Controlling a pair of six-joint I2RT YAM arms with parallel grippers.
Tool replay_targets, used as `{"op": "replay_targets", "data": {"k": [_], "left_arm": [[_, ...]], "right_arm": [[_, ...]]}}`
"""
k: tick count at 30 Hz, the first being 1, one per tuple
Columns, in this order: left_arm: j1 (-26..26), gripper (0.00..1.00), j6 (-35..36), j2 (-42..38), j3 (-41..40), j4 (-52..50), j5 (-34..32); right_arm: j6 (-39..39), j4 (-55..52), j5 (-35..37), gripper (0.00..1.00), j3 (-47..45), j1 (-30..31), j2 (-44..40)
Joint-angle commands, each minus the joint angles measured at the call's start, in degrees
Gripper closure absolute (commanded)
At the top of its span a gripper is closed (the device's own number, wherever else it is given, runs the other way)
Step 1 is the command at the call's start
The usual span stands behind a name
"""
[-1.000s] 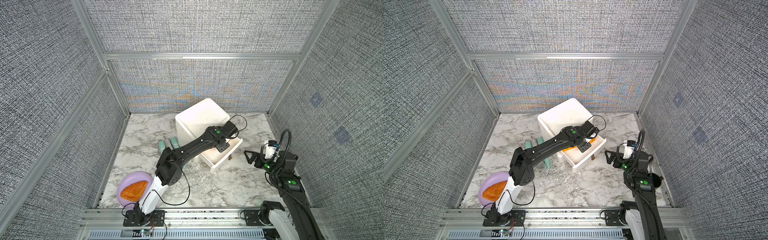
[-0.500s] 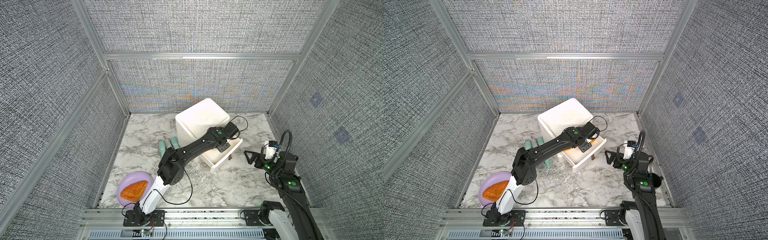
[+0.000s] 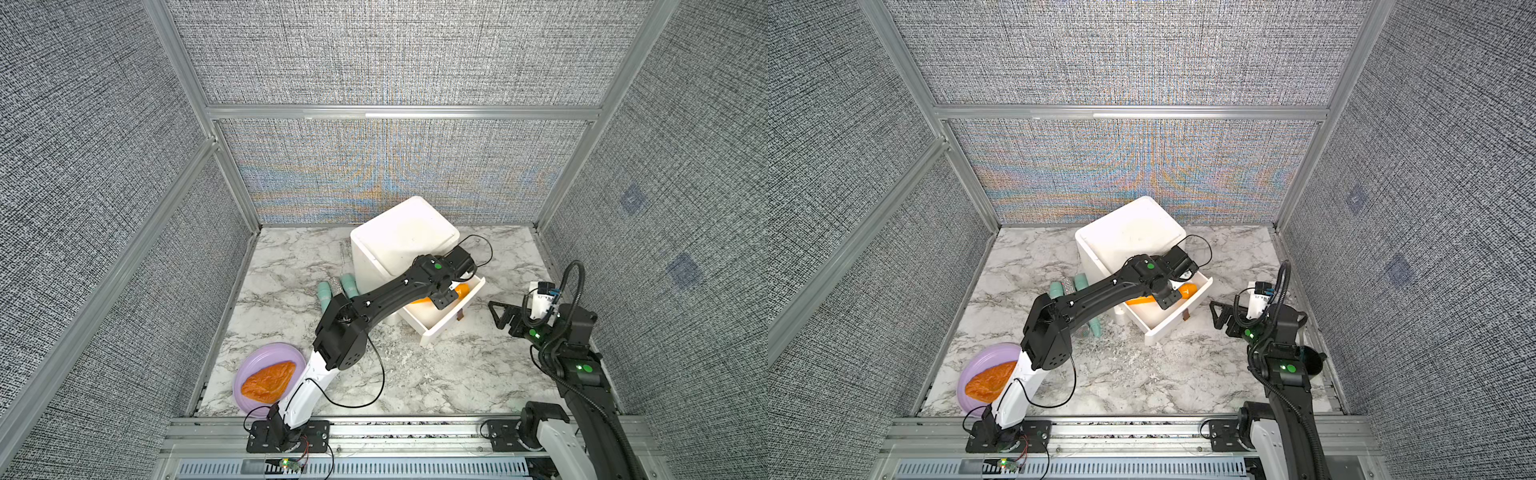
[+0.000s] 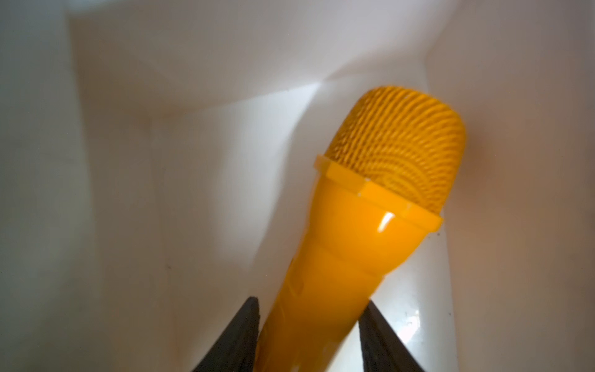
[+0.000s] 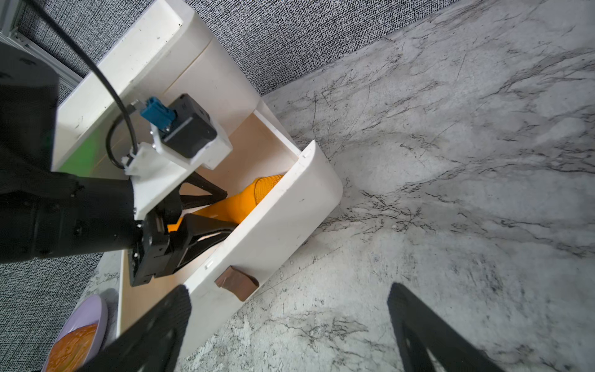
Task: Take the microphone out of the drawer
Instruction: Pick up the microphone from the drawer.
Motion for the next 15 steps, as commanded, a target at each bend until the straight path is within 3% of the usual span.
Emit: {"op": "replay_targets", "data": {"k": [1, 9, 15], "left_arm": [[0.05, 0.44, -0.21, 0.1, 0.22, -2.22, 0.05], [0.35, 0.43, -0.07, 0.48, 0.13, -2.23, -0.14], [0.4, 0.5, -0.12, 0.68, -0.8, -2.15, -0.19]], "right_arm": [[0.23, 1.46, -0.55, 0.02, 0.08, 0.05, -0.2], [0.16, 1.66, -0.85, 0.02, -0.01, 0.0, -0.39], [0.08, 2.04, -1.05, 0.02, -0.08, 0.01, -0.23]]}}
